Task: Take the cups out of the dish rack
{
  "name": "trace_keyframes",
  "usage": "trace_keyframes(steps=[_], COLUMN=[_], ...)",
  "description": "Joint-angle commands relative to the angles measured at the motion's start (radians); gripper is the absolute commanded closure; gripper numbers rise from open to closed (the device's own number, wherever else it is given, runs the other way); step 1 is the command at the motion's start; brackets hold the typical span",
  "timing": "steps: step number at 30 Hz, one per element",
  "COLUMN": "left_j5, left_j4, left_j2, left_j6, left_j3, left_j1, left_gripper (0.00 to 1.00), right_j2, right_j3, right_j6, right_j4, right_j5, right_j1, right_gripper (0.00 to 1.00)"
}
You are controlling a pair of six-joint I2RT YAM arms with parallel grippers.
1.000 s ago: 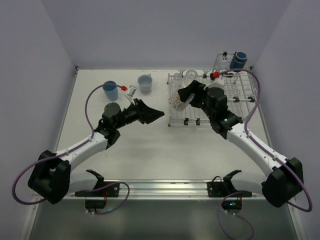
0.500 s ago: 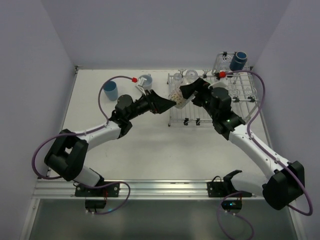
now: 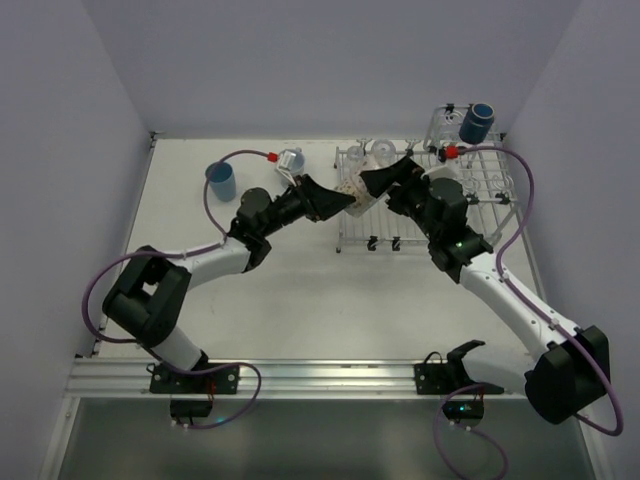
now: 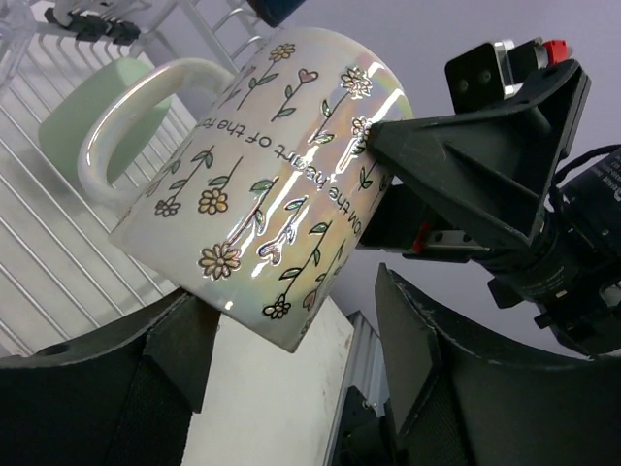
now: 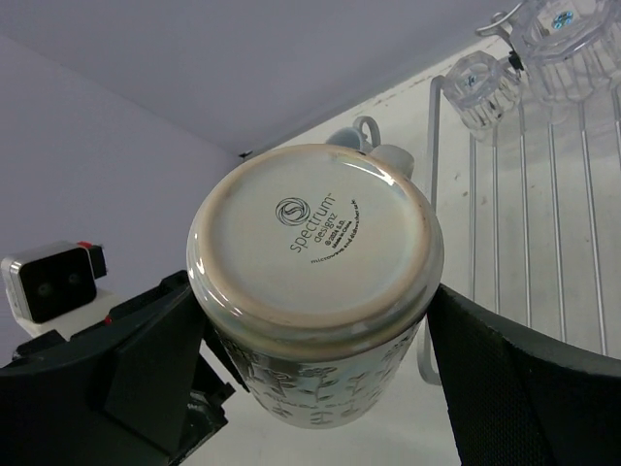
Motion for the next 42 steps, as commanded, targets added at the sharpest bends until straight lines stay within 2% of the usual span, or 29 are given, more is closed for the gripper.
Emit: trace_keyframes(steps=[1, 2, 3, 5, 6, 8, 9, 12, 15, 16, 18, 19, 20, 21, 22, 24, 25, 29, 31, 35, 38, 42], left_j5=[-0.021, -0.024, -0.028, -0.045, -0.054, -0.079, -0.085, -0.131, -0.162, -0.177, -0.235, -0.258, -0.301, -0.321, -0.343, -0.422, -0.445, -0.609, -0.619, -0.575, -0.55, -0.509], left_j4=[0.18, 0.202, 0.222, 0.247, 0.244, 0.204, 0.179, 0.064, -0.099, -0.237, -0.391, -0.575, -0.658, -0.742, -0.928, -1.107, -1.26, -1.577, -1.727, -1.829, -1.834, -1.801], left_j2=[0.02, 0.023, 0.027, 0.024, 0.018, -0.011, -0.026, -0.106, -0.212, -0.273, -0.334, -0.388, -0.413, -0.434, -0.463, -0.482, -0.485, -0.441, -0.396, -0.35, -0.295, -0.165], left_j6=[-0.043, -0.062, -0.069, -0.076, -0.071, -0.041, -0.024, 0.058, 0.156, 0.183, 0.286, 0.318, 0.382, 0.412, 0.438, 0.508, 0.527, 0.588, 0.604, 0.65, 0.67, 0.676], left_j3=[0.051, 0.051, 0.049, 0.046, 0.045, 0.043, 0.043, 0.028, 0.035, 0.044, 0.09, 0.115, 0.17, 0.205, 0.244, 0.368, 0.408, 0.601, 0.661, 0.635, 0.582, 0.555], left_j1=[-0.008, -0.008, -0.008, -0.008, -0.008, -0.008, -0.006, -0.005, 0.003, 0.006, 0.015, 0.02, 0.023, 0.033, 0.038, 0.047, 0.049, 0.067, 0.116, 0.263, 0.413, 0.507], left_gripper=[0.32, 0.39, 0.5, 0.62, 0.76, 0.89, 1.0, 1.0, 1.0, 1.0, 1.0, 1.0, 1.0, 1.0, 1.0, 1.0, 1.0, 1.0, 1.0, 1.0, 1.0, 1.0], right_j2=[-0.051, -0.049, -0.046, -0.045, -0.043, -0.045, -0.046, -0.063, -0.074, -0.077, -0.091, -0.112, -0.121, -0.132, -0.152, -0.163, -0.167, -0.174, -0.183, -0.224, -0.261, -0.276], right_j3=[-0.008, -0.021, -0.026, -0.047, -0.055, -0.072, -0.08, -0.107, -0.132, -0.137, -0.155, -0.158, -0.157, -0.153, -0.147, -0.124, -0.117, -0.08, -0.057, -0.069, -0.072, -0.072], right_j6=[0.088, 0.097, 0.105, 0.128, 0.135, 0.143, 0.148, 0.154, 0.151, 0.142, 0.132, 0.117, 0.105, 0.09, 0.061, 0.027, -0.007, -0.087, -0.143, -0.197, -0.225, -0.236], right_j4=[0.214, 0.222, 0.226, 0.249, 0.257, 0.271, 0.275, 0.28, 0.276, 0.271, 0.265, 0.25, 0.233, 0.196, 0.178, 0.141, 0.103, 0.01, -0.069, -0.131, -0.169, -0.183], right_j5=[-0.054, -0.068, -0.087, -0.117, -0.127, -0.137, -0.143, -0.163, -0.201, -0.213, -0.224, -0.227, -0.23, -0.236, -0.244, -0.259, -0.269, -0.284, -0.283, -0.269, -0.247, -0.275], right_j1=[-0.001, -0.002, -0.002, -0.001, -0.002, -0.001, -0.001, 0.0, 0.001, 0.001, 0.004, 0.004, 0.004, 0.006, 0.007, 0.015, 0.016, 0.029, 0.036, 0.05, 0.052, 0.053], right_gripper=[0.56, 0.56, 0.56, 0.56, 0.56, 0.56, 0.56, 0.51, 0.34, 0.21, 0.13, 0.1, 0.06, 0.06, 0.06, 0.05, 0.05, 0.05, 0.05, 0.04, 0.04, 0.04])
